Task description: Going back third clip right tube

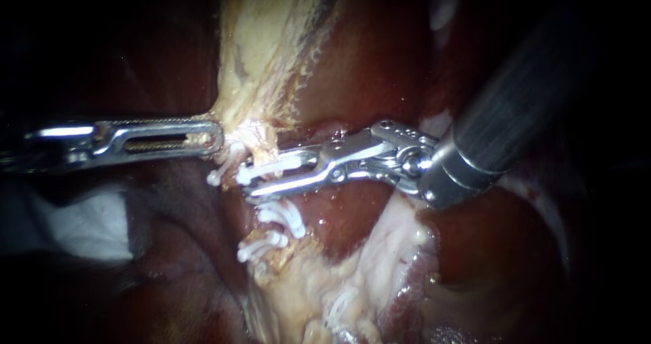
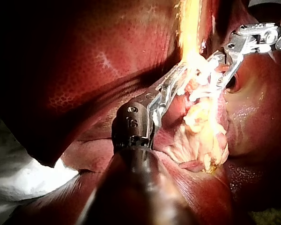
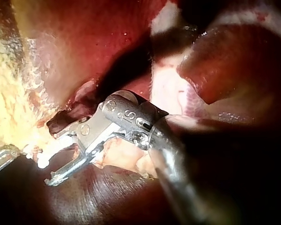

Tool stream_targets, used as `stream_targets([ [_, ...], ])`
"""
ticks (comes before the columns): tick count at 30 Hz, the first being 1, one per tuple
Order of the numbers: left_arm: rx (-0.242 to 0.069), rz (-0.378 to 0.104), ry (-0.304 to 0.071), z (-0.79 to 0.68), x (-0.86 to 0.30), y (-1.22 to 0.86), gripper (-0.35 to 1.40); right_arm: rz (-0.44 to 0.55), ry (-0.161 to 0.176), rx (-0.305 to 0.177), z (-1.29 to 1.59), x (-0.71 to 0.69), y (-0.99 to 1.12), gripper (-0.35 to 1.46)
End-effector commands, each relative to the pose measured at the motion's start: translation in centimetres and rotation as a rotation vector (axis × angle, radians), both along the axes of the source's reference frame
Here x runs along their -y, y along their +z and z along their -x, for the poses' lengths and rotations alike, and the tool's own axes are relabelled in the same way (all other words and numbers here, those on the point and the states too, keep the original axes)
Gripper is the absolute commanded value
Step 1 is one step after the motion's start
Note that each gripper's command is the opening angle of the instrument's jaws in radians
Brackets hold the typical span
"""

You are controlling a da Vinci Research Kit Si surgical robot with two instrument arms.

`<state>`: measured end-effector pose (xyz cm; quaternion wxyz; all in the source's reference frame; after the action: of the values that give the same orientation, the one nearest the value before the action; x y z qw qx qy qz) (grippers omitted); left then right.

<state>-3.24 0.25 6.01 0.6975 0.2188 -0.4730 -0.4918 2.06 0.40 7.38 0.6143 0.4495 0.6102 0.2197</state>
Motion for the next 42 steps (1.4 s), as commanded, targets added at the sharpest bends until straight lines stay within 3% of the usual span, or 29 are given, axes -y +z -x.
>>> stream_targets([
  [1, -0.001, 0.001, 0.000, 0.00, 0.00, -0.01, -0.35, 0.009, 0.013, 0.006, -0.01, -0.01, 0.01, 0.51],
  [5, -0.001, 0.001, 0.000, 0.00, 0.01, -0.01, -0.35, 0.021, 0.050, 0.029, -0.01, -0.04, 0.05, 0.56],
  [12, 0.000, 0.001, 0.000, 0.00, 0.01, -0.01, -0.35, 0.027, 0.056, 0.032, 0.11, -0.05, 0.06, 0.58],
  [16, 0.000, 0.001, 0.001, -0.02, 0.01, -0.01, -0.35, 0.095, 0.056, 0.010, 0.29, -0.01, 0.04, 0.56],
  [21, 0.000, 0.001, 0.001, -0.02, 0.01, -0.01, -0.35, 0.210, 0.101, 0.011, 0.57, 0.04, 0.00, 0.59],
  [27, 0.000, 0.001, 0.001, -0.03, 0.01, -0.02, -0.35, 0.322, 0.071, 0.073, 1.03, 0.18, -0.03, 0.60],
  [32, 0.000, 0.001, 0.001, -0.03, 0.01, -0.01, -0.35, 0.426, 0.052, 0.088, 1.39, 0.22, -0.18, 0.60],
  [37, 0.000, 0.001, 0.001, -0.02, 0.01, -0.01, -0.35, 0.512, 0.052, 0.077, 1.60, 0.15, -0.43, 0.60],
  [42, 0.000, 0.001, 0.001, -0.02, 0.01, -0.01, -0.35, 0.538, 0.050, 0.065, 1.69, 0.07, -0.64, 0.60],
])
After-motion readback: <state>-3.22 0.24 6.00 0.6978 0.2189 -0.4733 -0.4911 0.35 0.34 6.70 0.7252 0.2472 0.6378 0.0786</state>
